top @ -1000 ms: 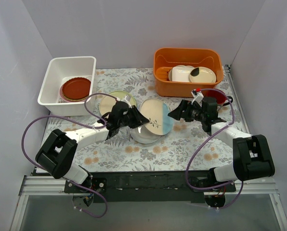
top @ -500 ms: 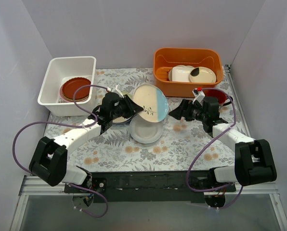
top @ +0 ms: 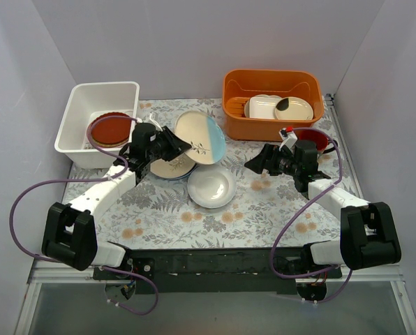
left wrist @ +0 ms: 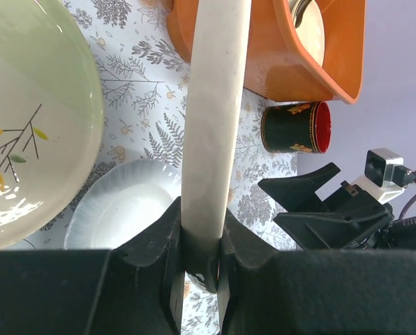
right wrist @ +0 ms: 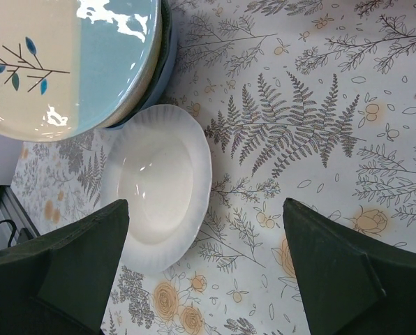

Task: Place the plates into the plastic bin on the countertop
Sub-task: Pick up the plate at the center of the board.

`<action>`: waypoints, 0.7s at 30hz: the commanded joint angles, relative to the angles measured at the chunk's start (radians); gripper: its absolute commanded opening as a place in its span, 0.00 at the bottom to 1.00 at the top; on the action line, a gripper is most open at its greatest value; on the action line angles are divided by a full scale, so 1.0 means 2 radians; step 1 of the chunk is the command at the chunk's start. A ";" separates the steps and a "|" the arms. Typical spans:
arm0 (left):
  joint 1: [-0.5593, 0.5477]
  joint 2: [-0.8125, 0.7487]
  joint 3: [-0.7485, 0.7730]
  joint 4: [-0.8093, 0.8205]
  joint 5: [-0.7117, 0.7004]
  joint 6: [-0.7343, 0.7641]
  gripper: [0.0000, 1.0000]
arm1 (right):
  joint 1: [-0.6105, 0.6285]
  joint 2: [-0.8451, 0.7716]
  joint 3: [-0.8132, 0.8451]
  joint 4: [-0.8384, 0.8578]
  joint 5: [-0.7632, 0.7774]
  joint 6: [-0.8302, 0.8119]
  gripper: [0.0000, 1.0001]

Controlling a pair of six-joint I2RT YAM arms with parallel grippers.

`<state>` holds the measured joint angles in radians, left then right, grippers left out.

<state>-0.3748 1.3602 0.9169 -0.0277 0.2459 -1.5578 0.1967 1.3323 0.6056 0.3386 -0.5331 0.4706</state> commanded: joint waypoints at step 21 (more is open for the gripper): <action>0.078 -0.010 0.091 0.021 0.066 0.019 0.00 | 0.001 0.013 0.008 0.015 -0.015 -0.003 0.98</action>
<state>-0.2401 1.3659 1.0176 -0.0978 0.3111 -1.5208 0.1967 1.3499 0.6056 0.3389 -0.5453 0.4713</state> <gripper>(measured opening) 0.167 0.981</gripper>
